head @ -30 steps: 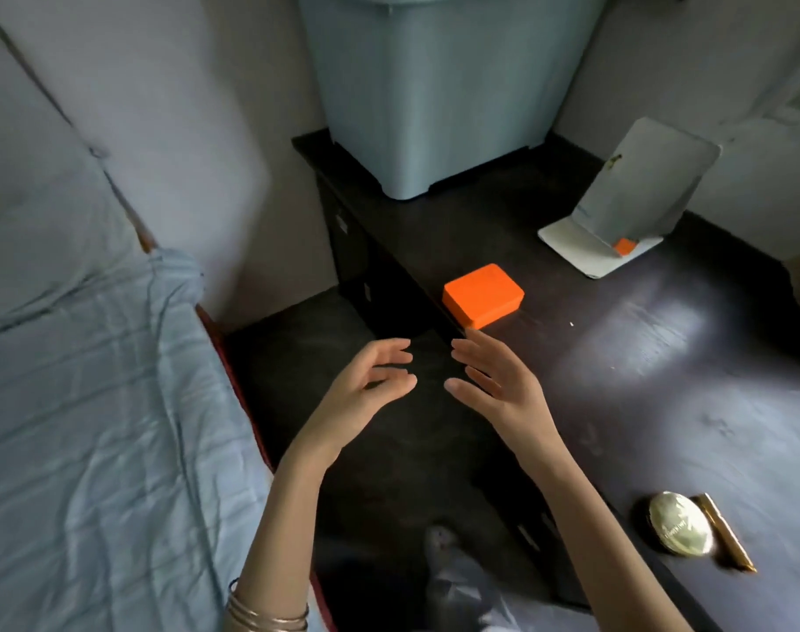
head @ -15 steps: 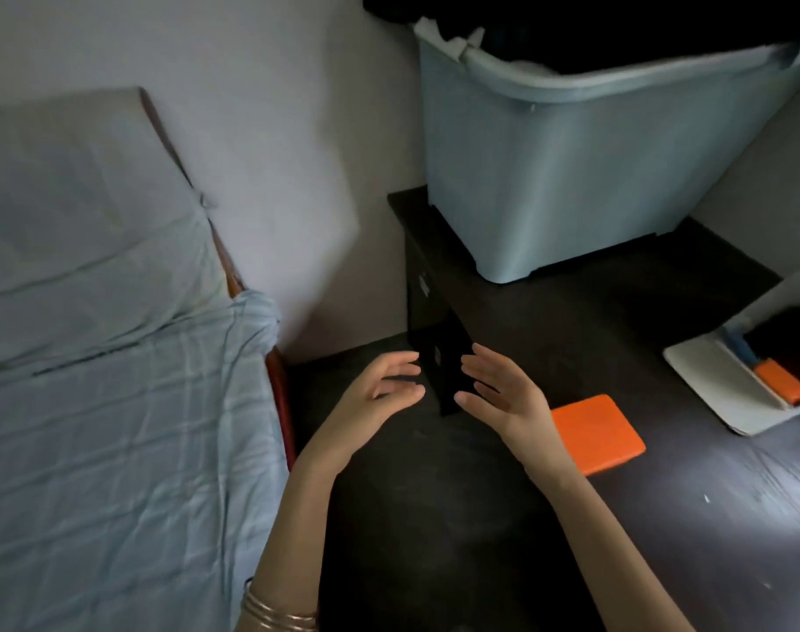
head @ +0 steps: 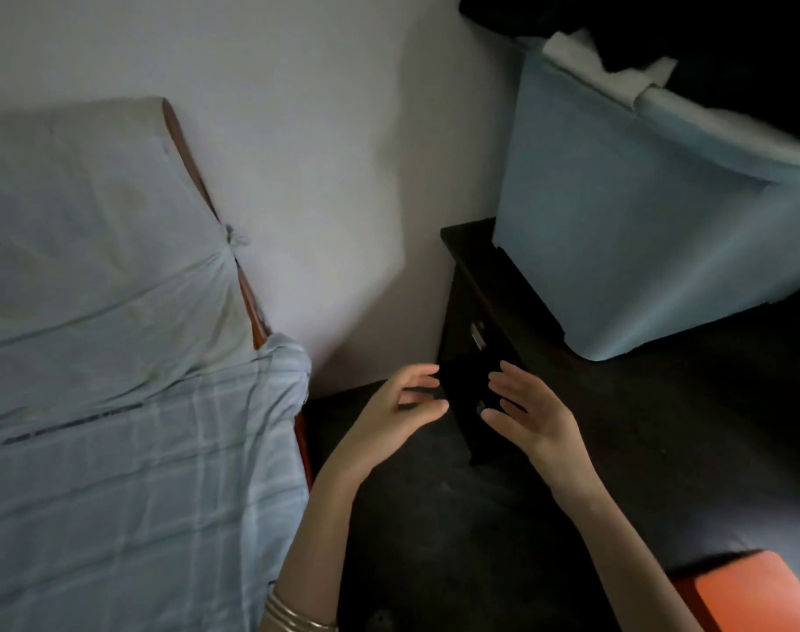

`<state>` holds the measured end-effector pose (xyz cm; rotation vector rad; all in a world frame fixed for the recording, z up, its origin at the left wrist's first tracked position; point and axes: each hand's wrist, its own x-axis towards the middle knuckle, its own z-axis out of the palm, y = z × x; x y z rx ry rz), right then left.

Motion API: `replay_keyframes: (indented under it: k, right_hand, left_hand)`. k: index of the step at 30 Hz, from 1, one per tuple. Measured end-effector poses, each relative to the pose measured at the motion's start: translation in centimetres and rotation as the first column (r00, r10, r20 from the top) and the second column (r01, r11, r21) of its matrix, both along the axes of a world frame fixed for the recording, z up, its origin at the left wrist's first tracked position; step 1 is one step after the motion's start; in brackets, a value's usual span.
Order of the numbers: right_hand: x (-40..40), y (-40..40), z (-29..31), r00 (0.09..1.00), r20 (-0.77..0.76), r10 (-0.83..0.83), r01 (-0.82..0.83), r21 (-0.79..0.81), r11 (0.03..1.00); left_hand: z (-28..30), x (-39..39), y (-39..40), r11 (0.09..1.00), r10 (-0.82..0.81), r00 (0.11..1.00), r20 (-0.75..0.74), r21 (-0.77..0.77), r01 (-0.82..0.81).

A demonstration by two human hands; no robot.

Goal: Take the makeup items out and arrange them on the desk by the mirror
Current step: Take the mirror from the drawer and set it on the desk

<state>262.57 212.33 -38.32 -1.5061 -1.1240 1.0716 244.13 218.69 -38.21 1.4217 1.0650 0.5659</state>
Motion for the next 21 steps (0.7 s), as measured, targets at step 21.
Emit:
replay_keyframes:
  k: [21]
  right_hand:
    - [3.2, 19.8, -13.8, 0.981, 0.017, -0.195, 0.196, -0.119, 0.973]
  left_hand:
    - [-19.8, 7.8, 23.7, 0.977, -0.107, 0.994, -0.015, -0.186, 0.102]
